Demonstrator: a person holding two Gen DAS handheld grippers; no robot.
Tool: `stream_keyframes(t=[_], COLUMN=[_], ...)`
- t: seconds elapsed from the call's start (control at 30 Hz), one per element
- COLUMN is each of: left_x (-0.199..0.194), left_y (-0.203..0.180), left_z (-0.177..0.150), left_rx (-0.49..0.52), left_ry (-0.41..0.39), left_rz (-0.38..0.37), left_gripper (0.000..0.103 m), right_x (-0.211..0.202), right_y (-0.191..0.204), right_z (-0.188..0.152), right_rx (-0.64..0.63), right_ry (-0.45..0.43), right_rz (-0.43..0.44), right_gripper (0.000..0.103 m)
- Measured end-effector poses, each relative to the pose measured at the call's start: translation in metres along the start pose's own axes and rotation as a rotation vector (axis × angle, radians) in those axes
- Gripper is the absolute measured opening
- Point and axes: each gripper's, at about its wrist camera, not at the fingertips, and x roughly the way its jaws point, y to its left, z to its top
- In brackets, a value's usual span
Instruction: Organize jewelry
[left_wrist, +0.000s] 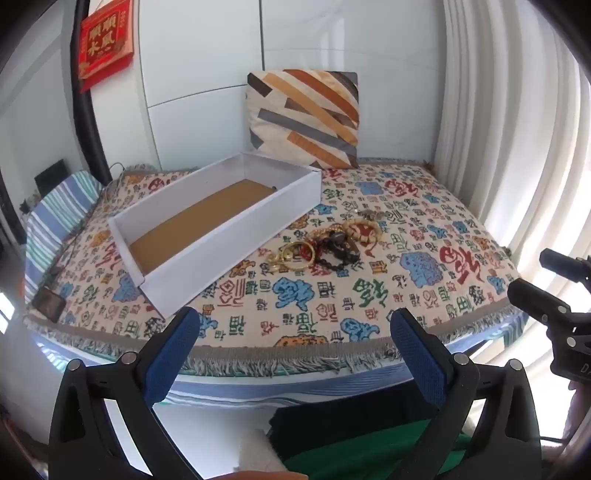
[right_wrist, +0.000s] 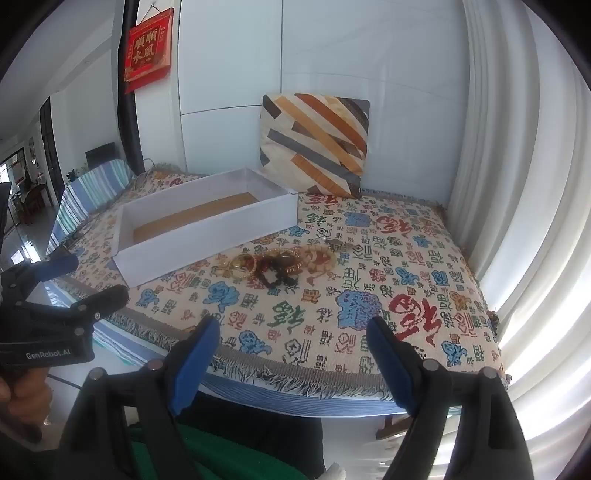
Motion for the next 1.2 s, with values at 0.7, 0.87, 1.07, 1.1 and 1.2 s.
stream_keyframes(t=[0.7,0.87,1.07,1.1,1.2], left_x=[0.0006,0.0008,0.0006,0.0005,0.0004], left_y=[-0.0004,-0.0006,-0.0007,-0.0015,-0.002], left_z=[0.0024,0.0026,0.0035,0.0033,0.0035], left_rx=[0.011,0.012,0.013,0.014,0.015], left_ry=[0.013,0.014,0.013,0.013,0.014], left_rz=[0.009,0.01,0.01,0.01,0.01], left_gripper=[0.103,0.103,0.103,0.103,0.103], right_x=[-0.0004,-0.0016,-0.0029,-0.0026,-0.0033], right_y=[0.0008,0.0,-0.0014,-0.0014,-0.0015], right_z=[0.0001,0.0021,0.0052,0.0048,0.0055], right_rx=[-0.002,-0.002,-0.001,-0.001,-0.001], right_ry=[-0.002,-0.003,-0.004,-0.003,-0.002], right_rz=[-0.004,-0.004,-0.003,-0.002,0.0], right_gripper=[0.084,0.084,0.084,0.084,0.084])
